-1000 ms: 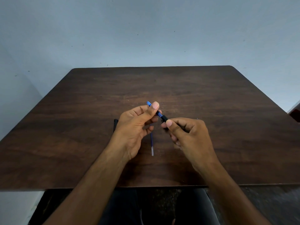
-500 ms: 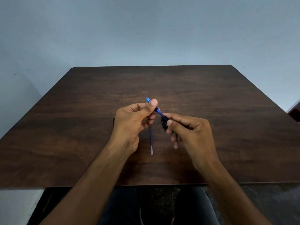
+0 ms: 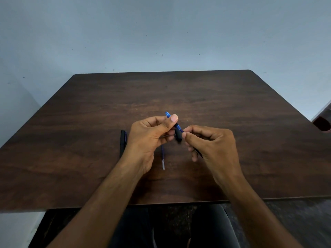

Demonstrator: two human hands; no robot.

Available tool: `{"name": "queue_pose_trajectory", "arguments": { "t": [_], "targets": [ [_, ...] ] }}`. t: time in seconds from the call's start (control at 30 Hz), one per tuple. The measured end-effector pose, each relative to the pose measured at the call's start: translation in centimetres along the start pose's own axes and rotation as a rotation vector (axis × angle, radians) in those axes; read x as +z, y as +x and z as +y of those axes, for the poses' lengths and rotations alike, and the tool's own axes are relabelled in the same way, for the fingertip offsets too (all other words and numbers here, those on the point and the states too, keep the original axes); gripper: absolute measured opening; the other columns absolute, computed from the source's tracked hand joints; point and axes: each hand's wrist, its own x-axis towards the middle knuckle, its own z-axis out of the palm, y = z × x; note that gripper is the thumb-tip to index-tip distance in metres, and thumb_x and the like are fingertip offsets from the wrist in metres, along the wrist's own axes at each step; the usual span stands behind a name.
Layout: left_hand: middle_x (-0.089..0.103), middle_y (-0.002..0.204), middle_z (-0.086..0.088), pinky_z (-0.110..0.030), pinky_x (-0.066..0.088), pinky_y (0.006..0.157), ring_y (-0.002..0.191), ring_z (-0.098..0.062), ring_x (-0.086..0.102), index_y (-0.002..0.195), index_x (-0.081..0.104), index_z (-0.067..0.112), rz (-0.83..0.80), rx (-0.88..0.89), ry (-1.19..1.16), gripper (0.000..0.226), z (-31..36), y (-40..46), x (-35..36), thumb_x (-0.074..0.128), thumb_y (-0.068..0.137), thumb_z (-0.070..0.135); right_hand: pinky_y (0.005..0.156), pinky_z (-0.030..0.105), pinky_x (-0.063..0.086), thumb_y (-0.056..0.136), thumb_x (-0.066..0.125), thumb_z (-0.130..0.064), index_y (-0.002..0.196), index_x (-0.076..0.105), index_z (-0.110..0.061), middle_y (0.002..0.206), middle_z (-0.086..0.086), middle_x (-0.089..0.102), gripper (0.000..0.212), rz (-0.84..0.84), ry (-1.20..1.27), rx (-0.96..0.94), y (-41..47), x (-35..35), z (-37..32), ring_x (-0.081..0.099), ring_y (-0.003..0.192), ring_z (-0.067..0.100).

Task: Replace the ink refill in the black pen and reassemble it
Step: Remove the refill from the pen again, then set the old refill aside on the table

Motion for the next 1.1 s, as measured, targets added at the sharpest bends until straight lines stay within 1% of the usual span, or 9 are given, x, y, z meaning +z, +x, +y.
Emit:
{"name": "queue_pose_trajectory", "arguments": {
  "t": [0.13,0.4,0.5,0.57,0.7,0.87,0.93,1.0,1.1],
  "targets": [
    [0.075,0.08,-0.004,-0.025,0.056,0.069,0.068,-0.009,0.067,0.097,0.078,0.004,0.081,0.028,-0.047,0.037,0.3,0.5,-0.2,0.083,0.07,0.028,0.044,0.027,0.049,0.083,0.078,-0.013,0.078,0.082,-0.02,0.06,0.0,0.068,0.01,0.005,-0.021,0.017,0.0,-0.2,0.1,0.057,0.047,0.016],
    [0.073,0.073,-0.005,-0.021,0.055,0.06,0.057,-0.007,0.057,0.089,0.078,0.004,0.158,0.067,0.022,0.02,0.9,1.6,-0.9,0.082,0.077,0.02,0.046,0.027,0.046,0.081,0.076,-0.019,0.076,0.082,-0.022,0.056,0.001,0.065,0.008,0.028,-0.035,0.051,-0.3,-1.1,0.8,0.053,0.045,0.019],
    [0.073,0.065,-0.001,-0.019,0.052,0.052,0.051,-0.006,0.055,0.093,0.075,0.01,0.102,0.074,0.28,0.024,0.5,1.5,-0.9,0.085,0.074,0.02,0.045,0.027,0.046,0.08,0.077,-0.02,0.076,0.082,-0.021,0.056,0.003,0.066,0.007,0.07,-0.017,0.07,-0.2,-1.5,0.8,0.055,0.047,0.02],
    [0.073,0.067,-0.002,-0.023,0.054,0.054,0.052,-0.008,0.058,0.098,0.073,0.015,0.072,0.067,0.54,0.033,0.2,1.4,-0.3,0.088,0.071,0.025,0.045,0.027,0.045,0.079,0.076,-0.02,0.075,0.082,-0.021,0.056,0.006,0.066,0.006,0.088,-0.012,0.082,0.0,-1.6,0.6,0.056,0.048,0.02],
    [0.072,0.089,0.003,-0.025,0.053,0.067,0.082,-0.011,0.067,0.097,0.072,0.028,0.129,0.063,1.075,0.041,0.2,1.5,1.4,0.087,0.065,0.048,0.042,0.025,0.044,0.08,0.075,-0.016,0.074,0.082,-0.02,0.057,0.011,0.065,0.01,0.093,-0.007,0.092,0.1,-1.8,0.0,0.056,0.049,0.016],
    [0.059,0.076,0.011,-0.023,0.041,0.062,0.076,-0.008,0.056,0.093,0.073,0.03,0.083,-0.009,1.29,0.036,-0.5,1.5,2.9,0.085,0.067,0.051,0.042,0.025,0.043,0.082,0.074,-0.011,0.072,0.081,-0.019,0.056,0.009,0.065,0.015,0.123,-0.017,0.116,0.1,-2.0,-0.1,0.055,0.048,0.017],
    [0.053,0.071,0.012,-0.023,0.036,0.054,0.073,-0.008,0.054,0.081,0.067,0.031,0.066,-0.044,1.326,0.03,-0.8,1.6,3.3,0.085,0.068,0.05,0.042,0.025,0.043,0.082,0.074,-0.011,0.072,0.081,-0.019,0.055,0.006,0.065,0.015,0.128,-0.02,0.123,0.0,-2.0,-0.1,0.054,0.047,0.017],
    [0.054,0.073,0.009,-0.022,0.031,0.048,0.073,-0.01,0.053,0.069,0.057,0.031,0.055,-0.087,1.334,0.034,-1.1,1.9,3.5,0.086,0.067,0.049,0.042,0.025,0.043,0.082,0.074,-0.011,0.073,0.082,-0.019,0.055,0.005,0.066,0.015,0.132,-0.015,0.13,0.0,-2.0,-0.1,0.054,0.046,0.016],
    [0.065,0.086,0.005,-0.023,0.027,0.045,0.075,-0.011,0.054,0.077,0.064,0.031,0.046,-0.091,1.382,0.03,-1.1,2.2,3.6,0.086,0.067,0.048,0.042,0.024,0.043,0.083,0.074,-0.011,0.073,0.082,-0.019,0.054,0.004,0.066,0.015,0.132,-0.014,0.126,0.0,-2.0,-0.2,0.053,0.044,0.015]
  ]
}}
